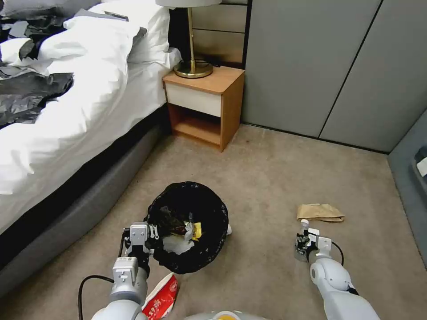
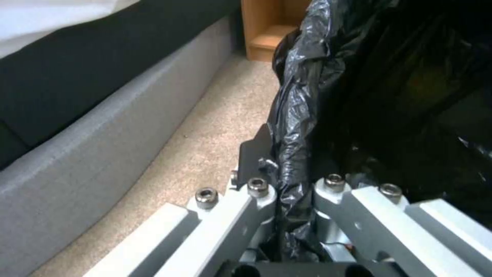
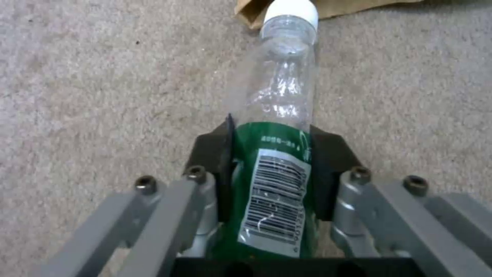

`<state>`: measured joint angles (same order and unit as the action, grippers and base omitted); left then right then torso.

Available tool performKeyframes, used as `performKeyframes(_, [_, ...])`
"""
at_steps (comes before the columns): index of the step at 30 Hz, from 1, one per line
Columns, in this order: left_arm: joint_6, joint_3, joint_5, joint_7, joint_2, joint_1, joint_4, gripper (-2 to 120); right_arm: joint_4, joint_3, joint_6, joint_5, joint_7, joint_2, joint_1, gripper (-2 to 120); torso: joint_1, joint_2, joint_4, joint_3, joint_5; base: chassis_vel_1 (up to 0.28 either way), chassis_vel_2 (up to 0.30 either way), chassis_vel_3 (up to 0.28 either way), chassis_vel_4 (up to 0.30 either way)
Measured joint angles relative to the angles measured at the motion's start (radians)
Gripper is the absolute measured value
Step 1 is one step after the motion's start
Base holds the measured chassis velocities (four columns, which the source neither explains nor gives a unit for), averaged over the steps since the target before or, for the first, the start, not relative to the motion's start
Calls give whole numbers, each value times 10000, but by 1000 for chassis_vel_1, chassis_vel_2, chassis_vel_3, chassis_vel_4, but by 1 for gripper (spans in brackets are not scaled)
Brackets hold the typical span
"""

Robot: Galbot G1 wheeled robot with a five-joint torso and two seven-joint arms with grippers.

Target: Pick up the trash bin, then pick up the garbage from the floor and place it into the trash bin.

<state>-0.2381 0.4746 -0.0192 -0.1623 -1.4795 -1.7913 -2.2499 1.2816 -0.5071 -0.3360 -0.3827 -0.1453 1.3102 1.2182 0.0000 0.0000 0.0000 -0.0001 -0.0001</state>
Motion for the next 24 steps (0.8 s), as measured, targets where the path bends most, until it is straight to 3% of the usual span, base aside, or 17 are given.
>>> performKeyframes(3, [-5, -9, 18, -1, 6, 33, 42, 1, -58, -17, 143, 122, 35, 16, 30, 19, -1, 0, 0, 0, -1, 0, 0, 0, 0])
performKeyframes(15, [-17, -18, 20, 0, 9, 35, 56, 1, -60, -65, 439, 377, 35, -83, 77, 19, -1, 0, 0, 0, 4, 0, 0, 0, 0])
performKeyframes(21, [-17, -28, 5, 0, -4, 18, 54, 1, 1401, -112, 1048, 521, -99, -184, 563, 19, -1, 0, -1, 1, 3, 0, 0, 0, 0])
performKeyframes(23, [-23, -40, -3, 3, -6, 19, 50, 1, 2624, -74, 2000, 898, -45, -207, 919, 19, -1, 0, -1, 0, 2, 0, 0, 0, 0])
performKeyframes(24, [-23, -40, -3, 3, -6, 19, 50, 1, 2624, -74, 2000, 898, -45, -207, 919, 19, -1, 0, -1, 0, 2, 0, 0, 0, 0])
